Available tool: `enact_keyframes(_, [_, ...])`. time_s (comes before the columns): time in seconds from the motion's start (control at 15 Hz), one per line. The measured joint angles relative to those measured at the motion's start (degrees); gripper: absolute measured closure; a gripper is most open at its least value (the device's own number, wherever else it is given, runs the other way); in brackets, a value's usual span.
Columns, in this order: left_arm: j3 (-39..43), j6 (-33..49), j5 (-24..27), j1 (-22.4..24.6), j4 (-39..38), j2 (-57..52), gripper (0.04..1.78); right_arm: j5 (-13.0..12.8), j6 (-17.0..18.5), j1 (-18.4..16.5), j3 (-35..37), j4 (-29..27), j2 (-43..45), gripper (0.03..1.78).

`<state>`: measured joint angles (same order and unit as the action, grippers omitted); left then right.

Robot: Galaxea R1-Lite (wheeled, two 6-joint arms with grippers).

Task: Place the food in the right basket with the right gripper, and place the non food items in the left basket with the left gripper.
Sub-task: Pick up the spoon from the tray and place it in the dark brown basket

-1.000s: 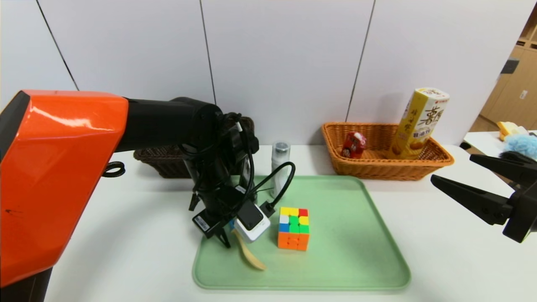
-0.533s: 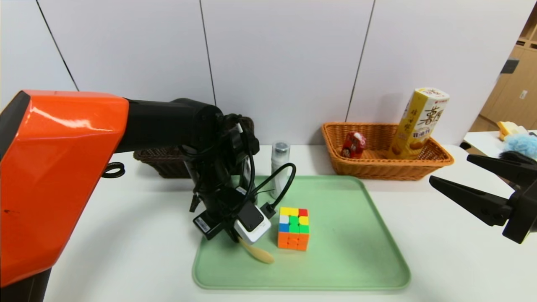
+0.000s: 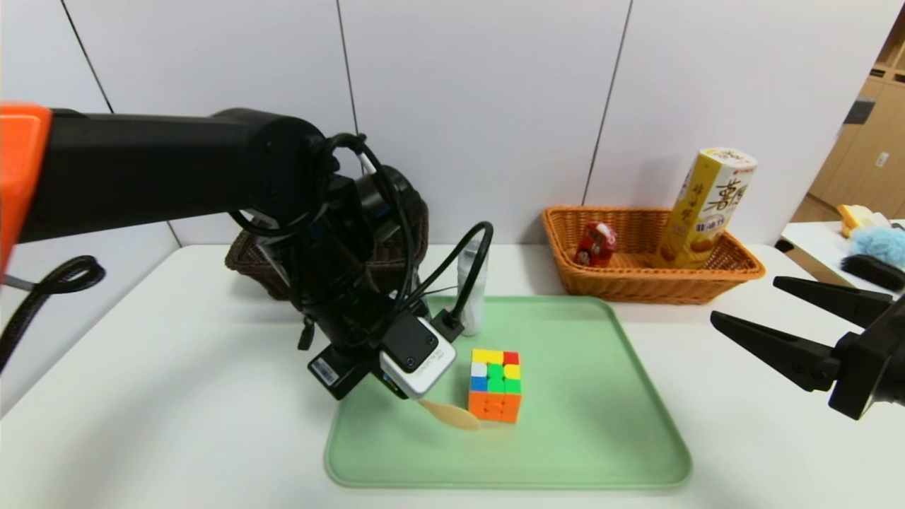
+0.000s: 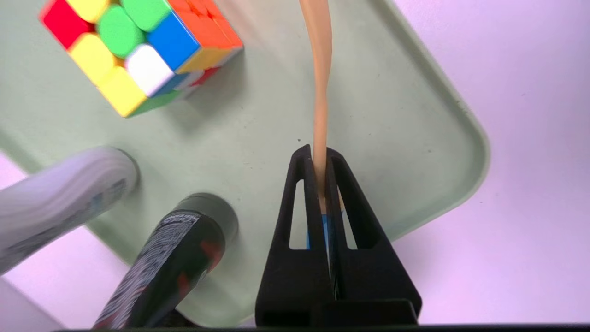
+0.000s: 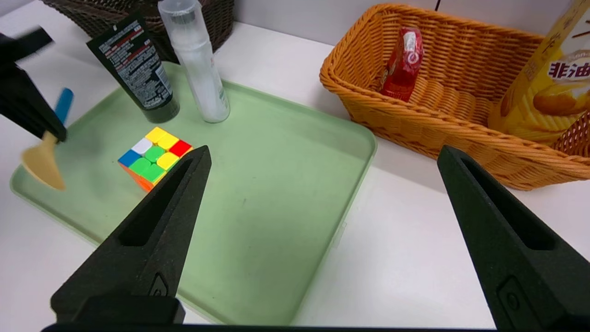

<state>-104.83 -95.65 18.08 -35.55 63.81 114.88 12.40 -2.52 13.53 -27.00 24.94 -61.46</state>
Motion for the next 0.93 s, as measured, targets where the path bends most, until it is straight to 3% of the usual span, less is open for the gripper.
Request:
enact_keyframes(0.2, [-0.24,9.57,4.0,-0.52,-0.44,-5.32,1.73,-0.02,0.0,-0.48,0.6,-0.09,-0.22,0.12])
enact_keyframes(0.53, [-7.5,40.78,9.67,1.99,-6.17,-13.09,1.73,-0.17,0.0,-0.69,2.3,0.17,-0.2,0.12])
enact_keyframes(0.73, [-7.72,60.78,9.81,7.72,-17.31,-16.4,1.73,-0.44,-0.09,-0.69,2.23,0.2,-0.2,0.12])
enact_keyframes(0.93, [-5.1,78.73,9.14,17.14,-31.78,-17.99,1.73,-0.69,-0.32,-0.72,2.1,0.22,-0.2,0.11])
